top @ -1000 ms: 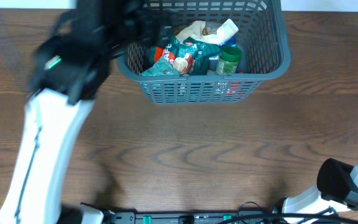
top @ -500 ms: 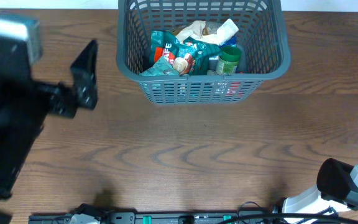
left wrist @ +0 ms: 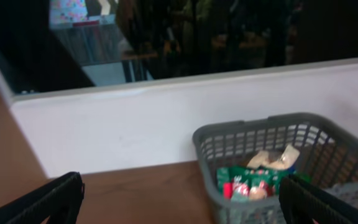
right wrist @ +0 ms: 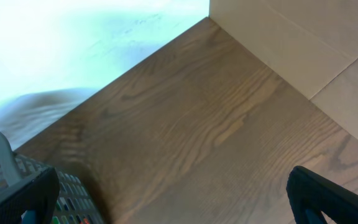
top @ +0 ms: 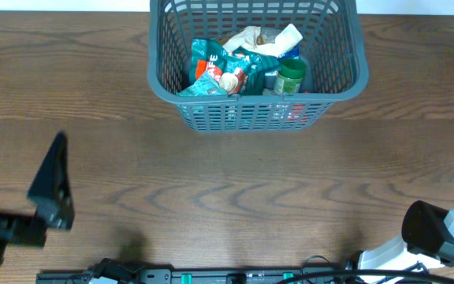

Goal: Pack container

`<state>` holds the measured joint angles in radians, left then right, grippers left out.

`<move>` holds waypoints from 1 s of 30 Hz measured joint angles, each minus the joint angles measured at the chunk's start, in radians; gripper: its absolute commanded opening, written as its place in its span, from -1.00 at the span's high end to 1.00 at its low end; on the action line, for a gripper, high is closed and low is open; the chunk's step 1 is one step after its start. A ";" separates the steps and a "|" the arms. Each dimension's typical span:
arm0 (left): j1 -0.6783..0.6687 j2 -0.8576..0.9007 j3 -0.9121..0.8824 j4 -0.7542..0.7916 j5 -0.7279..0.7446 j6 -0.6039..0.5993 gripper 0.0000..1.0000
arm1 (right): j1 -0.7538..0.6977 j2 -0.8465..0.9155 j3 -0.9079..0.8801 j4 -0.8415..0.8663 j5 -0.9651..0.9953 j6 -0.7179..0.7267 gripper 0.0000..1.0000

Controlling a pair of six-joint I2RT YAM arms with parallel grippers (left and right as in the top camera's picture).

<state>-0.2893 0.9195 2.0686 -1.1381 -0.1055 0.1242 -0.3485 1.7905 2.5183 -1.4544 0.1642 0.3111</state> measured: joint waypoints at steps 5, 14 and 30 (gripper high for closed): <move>0.001 -0.068 0.001 -0.125 -0.035 -0.017 -0.97 | 0.000 0.000 0.000 0.000 0.000 0.000 -0.99; 0.083 -0.245 -0.147 -0.189 -0.060 -0.145 -0.97 | 0.000 0.000 0.000 0.000 0.000 0.000 -0.99; 0.222 -0.554 -1.154 0.492 -0.059 -0.384 -0.97 | 0.000 0.000 0.000 0.000 0.000 0.000 -0.99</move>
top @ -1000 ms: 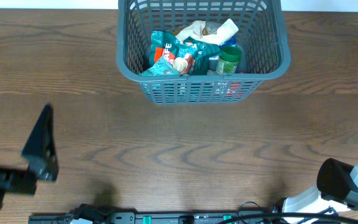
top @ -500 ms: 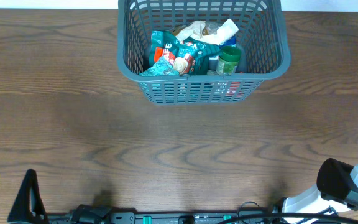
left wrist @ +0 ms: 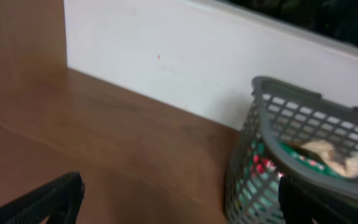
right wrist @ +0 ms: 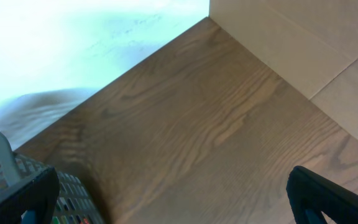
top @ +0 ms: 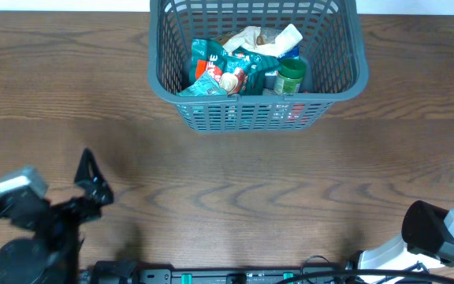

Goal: Pack container

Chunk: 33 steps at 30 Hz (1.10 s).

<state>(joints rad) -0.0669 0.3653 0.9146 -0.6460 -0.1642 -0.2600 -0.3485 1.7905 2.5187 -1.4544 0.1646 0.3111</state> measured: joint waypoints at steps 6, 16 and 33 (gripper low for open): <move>0.013 -0.074 -0.339 0.295 0.001 -0.029 -0.97 | 0.000 0.000 0.000 0.000 0.000 0.000 -0.98; 0.013 -0.148 -0.636 0.543 0.001 -0.036 -0.97 | 0.000 0.000 0.000 0.000 0.000 0.000 -0.99; 0.013 -0.217 -0.787 0.603 0.003 -0.036 -0.97 | 0.000 0.000 0.000 0.000 0.000 0.000 -0.99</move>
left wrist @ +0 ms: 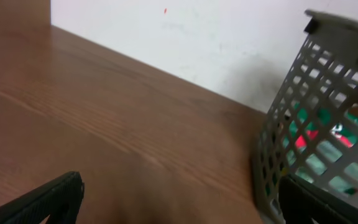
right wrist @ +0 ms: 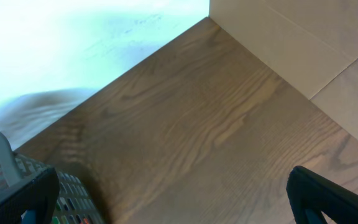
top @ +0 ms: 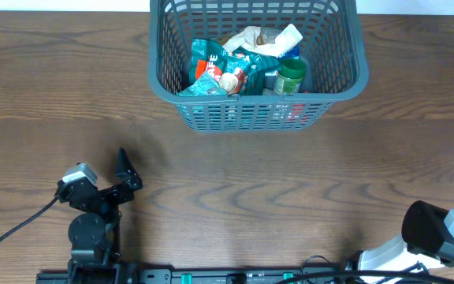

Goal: Pack container

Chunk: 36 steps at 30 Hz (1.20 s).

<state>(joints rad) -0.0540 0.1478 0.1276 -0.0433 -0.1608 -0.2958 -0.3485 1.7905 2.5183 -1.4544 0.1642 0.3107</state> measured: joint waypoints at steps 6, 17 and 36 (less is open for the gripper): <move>0.000 0.000 -0.035 0.001 0.000 0.000 -0.97 | 0.000 0.000 0.000 0.000 0.000 0.000 -0.98; 0.000 0.000 -0.082 0.002 0.000 0.003 -0.97 | 0.000 0.000 0.000 0.000 0.000 0.000 -0.98; 0.000 0.000 -0.096 0.013 0.004 0.043 -0.97 | 0.000 0.000 0.000 0.000 0.000 0.000 -0.99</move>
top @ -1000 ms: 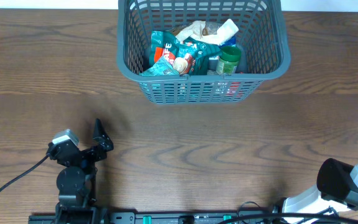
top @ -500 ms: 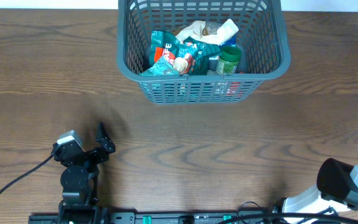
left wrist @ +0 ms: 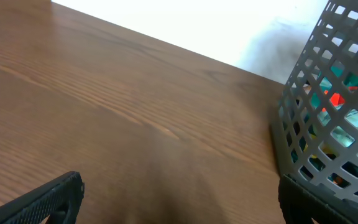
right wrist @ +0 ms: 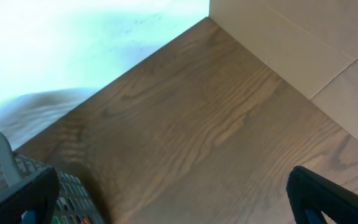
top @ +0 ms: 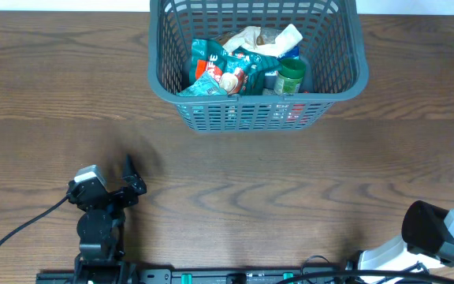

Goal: Pack container

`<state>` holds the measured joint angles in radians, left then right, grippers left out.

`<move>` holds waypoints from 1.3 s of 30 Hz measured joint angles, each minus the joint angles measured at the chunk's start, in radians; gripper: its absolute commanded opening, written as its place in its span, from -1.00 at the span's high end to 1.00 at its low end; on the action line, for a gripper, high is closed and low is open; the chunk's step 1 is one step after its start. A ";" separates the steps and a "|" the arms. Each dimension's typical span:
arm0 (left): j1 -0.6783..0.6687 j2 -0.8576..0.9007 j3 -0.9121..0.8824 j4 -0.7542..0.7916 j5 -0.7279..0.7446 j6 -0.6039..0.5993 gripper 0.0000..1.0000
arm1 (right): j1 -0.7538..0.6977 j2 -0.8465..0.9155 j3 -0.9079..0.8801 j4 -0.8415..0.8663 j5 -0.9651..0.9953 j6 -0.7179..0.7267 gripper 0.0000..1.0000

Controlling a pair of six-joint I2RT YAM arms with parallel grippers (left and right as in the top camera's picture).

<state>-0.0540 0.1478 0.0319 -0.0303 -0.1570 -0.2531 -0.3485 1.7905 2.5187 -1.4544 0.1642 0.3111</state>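
Note:
A grey plastic basket (top: pixel 333 75) stands at the back middle of the wooden table. In it lie teal snack bags (top: pixel 215 67), a green-lidded jar (top: pixel 290 75) and a pale crumpled bag (top: pixel 258 37). My left gripper (left wrist: pixel 179 202) is open and empty, low over the table at the front left (top: pixel 130 180), well short of the basket (left wrist: pixel 334 106). My right gripper (right wrist: pixel 173 202) is open and empty too, with a basket corner at its lower left.
The left arm's base and cable (top: pixel 93 233) sit at the front left edge. The right arm's base (top: pixel 440 237) fills the front right corner. A white wall (left wrist: pixel 185 25) runs behind the table. The table's far right edge (right wrist: pixel 266 59) shows in the right wrist view.
My left gripper sits a little lower and nearer its base, and its camera looks across the table from closer to the surface. The right arm and the basket's contents are unchanged.
My left gripper was first raised high at the table's left edge, looking down towards the basket. It then stood lower and further right at each moment, and now it is folded low by its base, open throughout. The right arm stayed still.

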 measured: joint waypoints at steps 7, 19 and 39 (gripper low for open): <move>0.000 0.000 0.000 0.000 0.000 0.005 -0.97 | 0.000 0.000 0.000 0.000 0.000 0.000 -0.98; 0.000 0.000 0.000 0.000 0.000 0.007 -0.97 | 0.000 0.000 0.000 0.000 0.000 0.000 -0.99; 0.000 0.000 0.000 0.000 0.000 0.014 -0.97 | 0.163 -0.489 -0.208 0.273 0.031 -0.017 -0.99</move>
<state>-0.0540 0.1478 0.0319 -0.0299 -0.1570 -0.2386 -0.1852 1.3010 2.3112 -1.1816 0.1947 0.2943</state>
